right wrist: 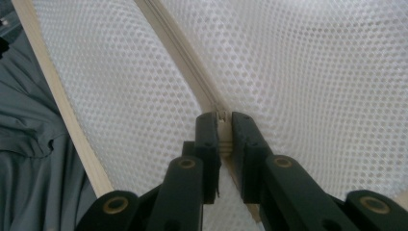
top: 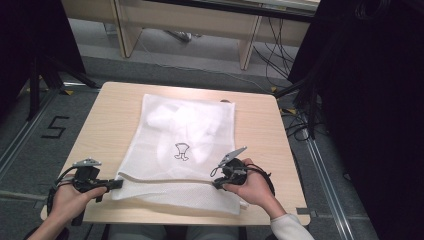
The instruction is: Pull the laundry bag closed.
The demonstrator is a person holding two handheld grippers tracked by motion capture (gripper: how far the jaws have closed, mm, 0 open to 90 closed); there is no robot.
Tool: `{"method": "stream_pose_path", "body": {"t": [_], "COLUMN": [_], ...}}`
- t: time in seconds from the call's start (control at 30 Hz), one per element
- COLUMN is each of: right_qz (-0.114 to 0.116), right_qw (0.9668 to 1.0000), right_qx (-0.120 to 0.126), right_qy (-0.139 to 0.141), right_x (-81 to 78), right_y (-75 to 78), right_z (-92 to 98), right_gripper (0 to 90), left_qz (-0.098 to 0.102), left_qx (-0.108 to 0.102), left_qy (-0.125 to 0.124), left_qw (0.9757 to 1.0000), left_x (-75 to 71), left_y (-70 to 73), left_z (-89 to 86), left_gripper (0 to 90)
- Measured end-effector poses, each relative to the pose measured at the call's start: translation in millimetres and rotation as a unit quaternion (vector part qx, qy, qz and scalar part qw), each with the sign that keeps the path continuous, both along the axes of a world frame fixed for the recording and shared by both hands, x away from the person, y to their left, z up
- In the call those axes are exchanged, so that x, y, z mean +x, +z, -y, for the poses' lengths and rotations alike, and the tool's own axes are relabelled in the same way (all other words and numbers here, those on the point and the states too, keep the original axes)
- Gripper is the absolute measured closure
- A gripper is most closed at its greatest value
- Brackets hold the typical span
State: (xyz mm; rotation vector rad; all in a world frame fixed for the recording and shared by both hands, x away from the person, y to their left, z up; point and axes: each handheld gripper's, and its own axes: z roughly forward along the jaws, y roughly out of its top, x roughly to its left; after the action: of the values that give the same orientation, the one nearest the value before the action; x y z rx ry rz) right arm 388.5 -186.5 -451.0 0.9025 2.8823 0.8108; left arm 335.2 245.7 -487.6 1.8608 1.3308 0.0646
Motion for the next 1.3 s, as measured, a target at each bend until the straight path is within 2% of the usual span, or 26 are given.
{"method": "stream_pose_path", "body": {"t": [0.1,0.17,0.27,0.33,0.37,0.63,0.67,0.7,0.83,1.1,1.27,1.3], "right_qz": [0.000,-0.003,-0.004,-0.003,0.000,-0.006,-0.009,-0.012,-0.013,-0.021,-0.022,-0.020], "right_qw": [1.0000,1.0000,1.0000,1.0000,1.0000,0.9999,0.9996,0.9996,0.9995,0.9987,0.9985,0.9989], "right_qx": [0.003,0.004,0.006,0.004,0.005,0.005,0.001,0.008,-0.001,-0.004,-0.002,0.000], "right_qy": [0.000,-0.001,-0.005,-0.007,-0.007,-0.011,-0.026,-0.026,-0.029,-0.046,-0.049,-0.042], "right_x": [-0.2,0.0,-0.4,-0.3,-0.3,-0.7,-2.9,-3.2,-3.7,-5.8,-6.3,-5.3], "right_y": [0.5,-0.3,0.5,1.3,1.4,-0.1,1.1,0.4,-0.4,-4.5,-6.2,-7.1], "right_z": [3.6,5.8,9.6,10.4,11.2,19.8,20.8,21.7,25.3,42.6,49.4,51.2], "right_gripper": [82.8,82.8,82.8,82.8,82.7,82.8,82.8,82.7,82.8,82.7,82.8,82.7], "left_qz": [-0.006,0.000,-0.006,-0.002,-0.006,-0.006,-0.006,-0.005,-0.005,-0.006,-0.007,-0.006], "left_qx": [0.001,0.001,0.000,0.000,0.000,0.001,0.000,0.002,0.002,0.002,0.002,0.003], "left_qy": [-0.006,0.000,-0.006,-0.001,-0.006,-0.006,-0.005,-0.003,-0.005,-0.004,-0.003,-0.003], "left_qw": [1.0000,1.0000,1.0000,1.0000,1.0000,1.0000,1.0000,1.0000,1.0000,1.0000,1.0000,1.0000], "left_x": [0.3,-0.1,0.4,0.2,0.5,0.4,0.4,0.3,0.4,0.5,0.6,0.5], "left_y": [0.7,0.2,0.5,0.3,0.7,0.5,0.5,0.6,0.5,0.1,-0.2,-0.2], "left_z": [-1.0,-0.1,-1.0,-0.3,-1.1,-1.0,-0.7,-0.3,-1.2,-0.7,-0.4,-0.3], "left_gripper": [86.0,86.0,86.0,86.0,86.0,86.1,86.0,86.0,86.1,86.0,86.0,86.0]}}
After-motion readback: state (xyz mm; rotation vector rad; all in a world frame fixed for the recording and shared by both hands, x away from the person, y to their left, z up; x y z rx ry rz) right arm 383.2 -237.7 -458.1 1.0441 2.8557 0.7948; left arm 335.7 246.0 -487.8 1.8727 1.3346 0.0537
